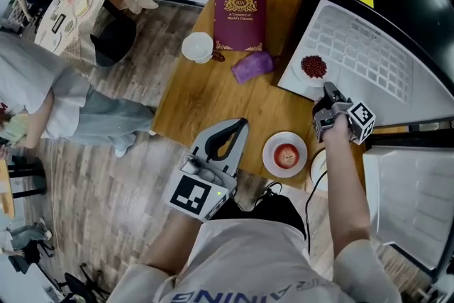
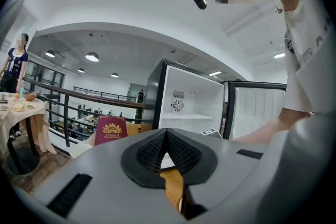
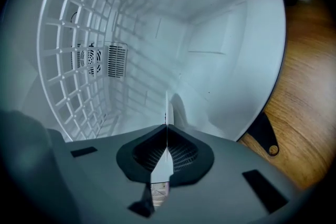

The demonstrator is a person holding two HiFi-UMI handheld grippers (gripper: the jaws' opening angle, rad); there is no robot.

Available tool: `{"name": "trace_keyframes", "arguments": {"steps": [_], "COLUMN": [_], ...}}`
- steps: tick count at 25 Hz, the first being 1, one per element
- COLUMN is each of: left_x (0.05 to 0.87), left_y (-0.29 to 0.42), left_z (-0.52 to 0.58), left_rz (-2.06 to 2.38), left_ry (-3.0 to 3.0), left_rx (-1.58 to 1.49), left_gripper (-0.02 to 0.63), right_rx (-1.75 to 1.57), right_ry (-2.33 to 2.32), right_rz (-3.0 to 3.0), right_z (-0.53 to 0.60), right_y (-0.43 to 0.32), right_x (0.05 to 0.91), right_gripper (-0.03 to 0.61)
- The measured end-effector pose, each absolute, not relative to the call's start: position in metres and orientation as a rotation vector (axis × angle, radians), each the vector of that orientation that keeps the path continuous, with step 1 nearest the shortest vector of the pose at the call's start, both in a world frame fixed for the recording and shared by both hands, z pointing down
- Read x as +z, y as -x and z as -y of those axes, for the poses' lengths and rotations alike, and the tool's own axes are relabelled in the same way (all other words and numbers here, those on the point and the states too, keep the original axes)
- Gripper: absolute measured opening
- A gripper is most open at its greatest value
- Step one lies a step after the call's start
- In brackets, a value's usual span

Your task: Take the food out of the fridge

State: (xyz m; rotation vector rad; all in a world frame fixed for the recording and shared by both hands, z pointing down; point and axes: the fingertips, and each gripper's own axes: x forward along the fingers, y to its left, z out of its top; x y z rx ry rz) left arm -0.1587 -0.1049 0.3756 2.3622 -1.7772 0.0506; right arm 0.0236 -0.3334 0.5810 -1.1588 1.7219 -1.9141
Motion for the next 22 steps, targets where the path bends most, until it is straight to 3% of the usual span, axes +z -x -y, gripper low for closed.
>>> {"name": "trace_keyframes", "arguments": {"steps": [22], "left_x": [0.359], "left_y": [0.144], "left_z": [0.086], "left_rz": [1.811], "left_ry": [-2.385], "left_rx": [0.028], "left_gripper": [0.008], "right_rx": [-1.801], "right_ry": [1.0], "right_rz": [-1.804], "right_z": [0.273], "right_y": [-0.063], "right_x": [0.514], "right_gripper": [0.026]}}
